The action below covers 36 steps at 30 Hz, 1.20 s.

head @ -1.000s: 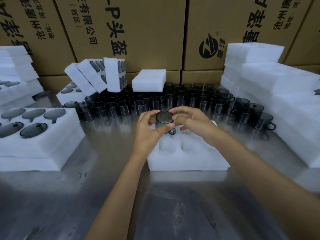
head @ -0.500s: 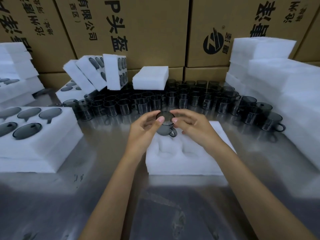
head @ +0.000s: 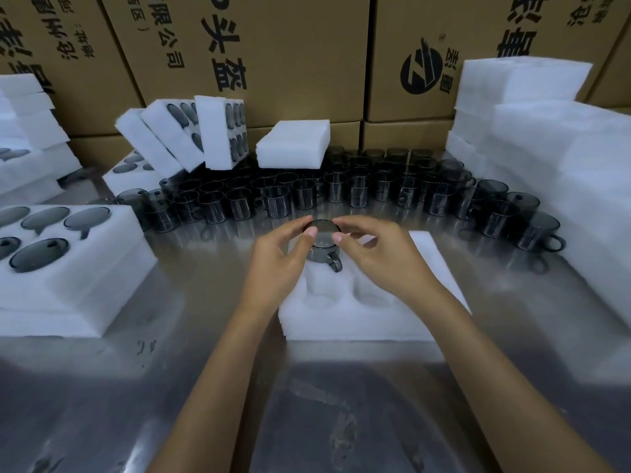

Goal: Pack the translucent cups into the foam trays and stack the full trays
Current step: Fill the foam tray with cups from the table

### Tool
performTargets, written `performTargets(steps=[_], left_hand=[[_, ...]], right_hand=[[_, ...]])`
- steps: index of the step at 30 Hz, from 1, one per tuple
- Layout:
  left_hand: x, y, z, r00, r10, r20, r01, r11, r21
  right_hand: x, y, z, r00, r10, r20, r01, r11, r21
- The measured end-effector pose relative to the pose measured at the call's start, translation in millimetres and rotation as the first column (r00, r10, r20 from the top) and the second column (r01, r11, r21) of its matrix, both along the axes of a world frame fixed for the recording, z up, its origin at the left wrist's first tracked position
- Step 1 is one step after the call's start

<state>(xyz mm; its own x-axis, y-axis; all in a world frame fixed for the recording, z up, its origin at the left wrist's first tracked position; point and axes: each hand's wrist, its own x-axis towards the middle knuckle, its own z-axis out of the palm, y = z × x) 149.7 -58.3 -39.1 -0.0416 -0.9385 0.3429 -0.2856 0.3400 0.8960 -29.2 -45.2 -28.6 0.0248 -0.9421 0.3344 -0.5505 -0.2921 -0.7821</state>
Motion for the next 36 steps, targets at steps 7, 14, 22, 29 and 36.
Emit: performTargets(steps=[7,14,22,29,36], left_hand=[[10,10,2,0.885,0.062,0.461,-0.014,0.994,-0.107],[20,14,11,0.605,-0.168,0.778,0.183,0.981,0.069],[15,16,10,0.589,-0.246,0.77,0.123,0.969,0.215],[15,11,13,0.97,-0.128,0.207,0.092,0.98,0.176],[26,-84,18,0.882,0.15,0.448,-0.228,0.966,0.125]], right_hand=[[-6,14,-8,0.883,0.09,-0.46,-0.101,0.995,0.001],[-3,18,-9,0.825,0.083,-0.56,-0.103,0.995,-0.004],[-1,17,-7,0.826,0.054,-0.562,-0.031,0.998,0.05],[-3,18,-7,0.86,0.094,-0.501,-0.031,0.991,0.133],[-10,12,-1,0.988,-0.039,0.146,0.009,0.979,0.204]])
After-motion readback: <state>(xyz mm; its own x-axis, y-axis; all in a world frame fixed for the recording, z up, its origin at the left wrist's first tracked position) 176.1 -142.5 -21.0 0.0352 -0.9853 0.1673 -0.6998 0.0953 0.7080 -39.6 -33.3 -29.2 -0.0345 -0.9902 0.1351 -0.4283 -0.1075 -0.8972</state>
